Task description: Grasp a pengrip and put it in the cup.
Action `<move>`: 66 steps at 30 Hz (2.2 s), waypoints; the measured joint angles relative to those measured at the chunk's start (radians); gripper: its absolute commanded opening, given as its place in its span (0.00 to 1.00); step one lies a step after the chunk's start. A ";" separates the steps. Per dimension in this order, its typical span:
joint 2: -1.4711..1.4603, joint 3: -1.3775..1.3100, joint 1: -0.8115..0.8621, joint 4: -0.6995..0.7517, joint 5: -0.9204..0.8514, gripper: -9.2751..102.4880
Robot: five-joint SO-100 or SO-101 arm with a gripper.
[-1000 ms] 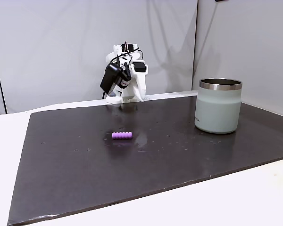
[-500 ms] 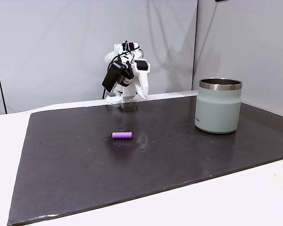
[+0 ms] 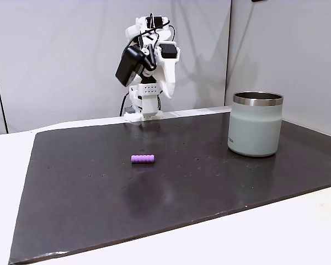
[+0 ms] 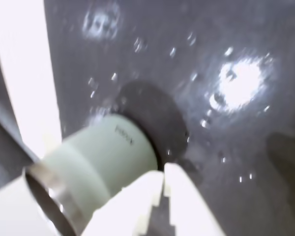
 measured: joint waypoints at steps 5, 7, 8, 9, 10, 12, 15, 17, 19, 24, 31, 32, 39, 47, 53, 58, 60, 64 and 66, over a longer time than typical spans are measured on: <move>-0.304 -0.255 0.054 0.044 0.049 0.10; -0.442 -0.388 0.089 0.091 0.067 0.10; -0.506 -0.446 0.106 0.109 0.071 0.10; -0.557 -0.500 0.118 0.120 0.072 0.10; -0.601 -0.546 0.129 0.126 0.074 0.11; -0.672 -0.627 0.143 0.135 0.078 0.11; -0.773 -0.741 0.164 0.152 0.078 0.11; -0.841 -0.811 0.183 0.163 0.077 0.12; -0.905 -0.879 0.192 0.169 0.069 0.12; -1.029 -1.003 0.186 0.172 0.046 0.12; -1.103 -1.049 0.187 0.172 0.003 0.14; -1.109 -1.049 0.187 0.172 -0.002 0.15; -1.138 -1.043 0.232 0.172 -0.011 0.24; -1.173 -1.043 0.261 0.172 -0.049 0.25; -1.206 -1.043 0.261 0.172 -0.071 0.25; -1.270 -1.069 0.261 0.172 -0.074 0.25; -1.299 -1.101 0.261 0.172 -0.074 0.25; -1.331 -1.135 0.261 0.175 -0.074 0.24; -1.342 -1.150 0.261 0.175 -0.074 0.22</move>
